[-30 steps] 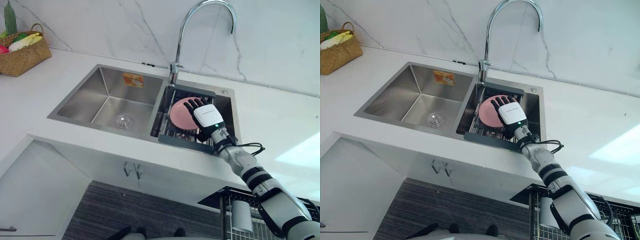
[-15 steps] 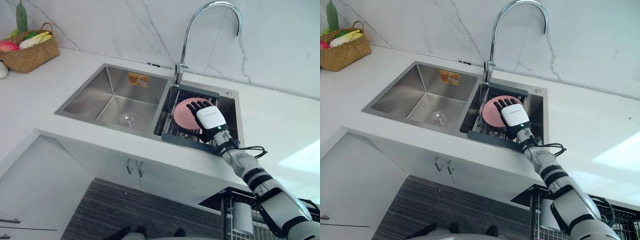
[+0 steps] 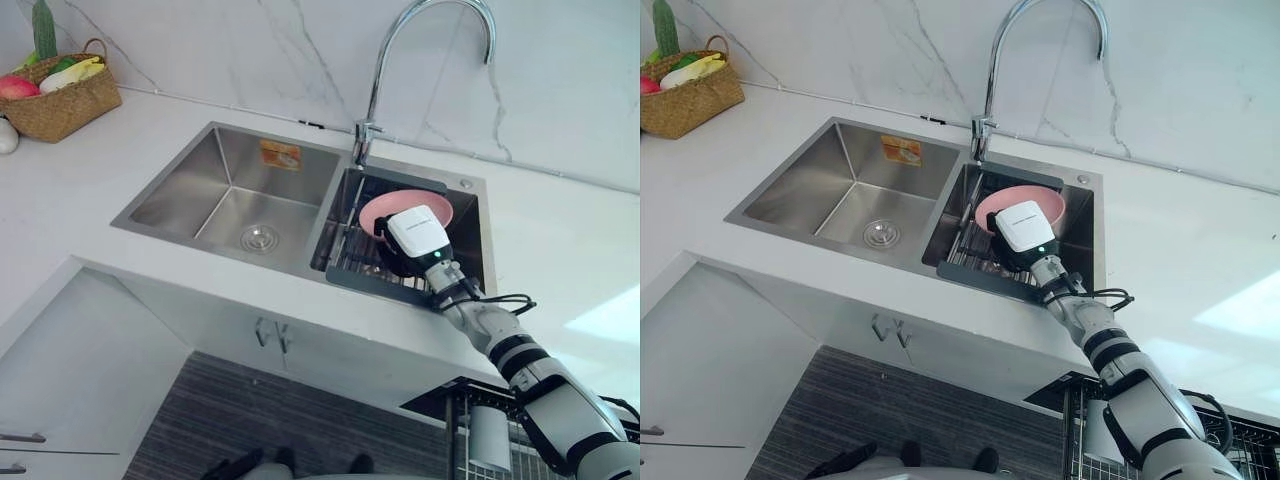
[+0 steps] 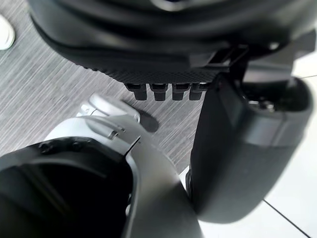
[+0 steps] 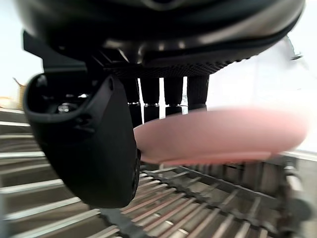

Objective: Walk over to the sink, pick up the cup, carry it to the dishwasher, place the cup inside the dishwasher, then close the dishwasher door

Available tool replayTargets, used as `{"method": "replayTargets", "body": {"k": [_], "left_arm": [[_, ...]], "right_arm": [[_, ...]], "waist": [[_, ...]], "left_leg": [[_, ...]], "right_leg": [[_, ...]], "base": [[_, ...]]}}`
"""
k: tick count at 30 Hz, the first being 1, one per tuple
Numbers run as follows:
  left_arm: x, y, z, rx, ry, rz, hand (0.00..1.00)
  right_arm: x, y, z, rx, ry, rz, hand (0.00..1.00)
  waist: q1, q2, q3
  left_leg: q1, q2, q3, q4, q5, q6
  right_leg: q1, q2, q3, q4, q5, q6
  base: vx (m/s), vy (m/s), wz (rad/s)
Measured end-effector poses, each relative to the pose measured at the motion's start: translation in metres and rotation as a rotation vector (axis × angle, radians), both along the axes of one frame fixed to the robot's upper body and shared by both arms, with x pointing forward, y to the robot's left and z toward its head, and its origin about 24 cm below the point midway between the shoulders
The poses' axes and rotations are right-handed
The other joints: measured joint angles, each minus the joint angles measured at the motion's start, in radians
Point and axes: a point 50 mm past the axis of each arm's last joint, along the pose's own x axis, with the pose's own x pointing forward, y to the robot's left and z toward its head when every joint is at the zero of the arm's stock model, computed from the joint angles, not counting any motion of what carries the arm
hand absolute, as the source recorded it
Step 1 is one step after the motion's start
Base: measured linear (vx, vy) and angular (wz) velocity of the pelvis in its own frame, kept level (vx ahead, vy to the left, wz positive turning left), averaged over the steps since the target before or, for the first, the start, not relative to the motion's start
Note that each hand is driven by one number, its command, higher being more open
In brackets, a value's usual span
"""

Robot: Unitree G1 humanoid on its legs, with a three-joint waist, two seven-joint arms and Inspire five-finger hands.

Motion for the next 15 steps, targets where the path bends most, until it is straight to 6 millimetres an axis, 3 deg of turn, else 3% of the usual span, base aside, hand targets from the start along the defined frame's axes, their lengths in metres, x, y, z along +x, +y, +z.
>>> {"method": "replayTargets", "body": {"k": [8, 15], "left_arm": [[0.000, 0.000, 0.000, 0.051, -0.008, -0.010, 1.00], [0.000, 0.000, 0.001, 0.057, -0.015, -0.010, 1.00]], "right_arm": [[-0.001, 0.012, 0.017, 0.034, -0.101, 0.070, 0.00], [-0.005, 0.005, 0.031, 0.051, -0.161, 0.074, 0.00]], "waist": [[-0.003, 0.006, 0.004], [-0.006, 0.006, 0.004]], "left_leg": [[-0.002, 0.003, 0.012, 0.001, -0.001, -0.001], [-0.002, 0.004, 0.027, 0.001, -0.006, 0.000]], "right_leg": [[-0.006, 0.003, 0.011, 0.000, 0.000, -0.001], [-0.012, 0.004, 0.027, 0.004, 0.001, -0.001]], "base": [[0.00, 0.010, -0.04], [0.03, 0.025, -0.06]]}}
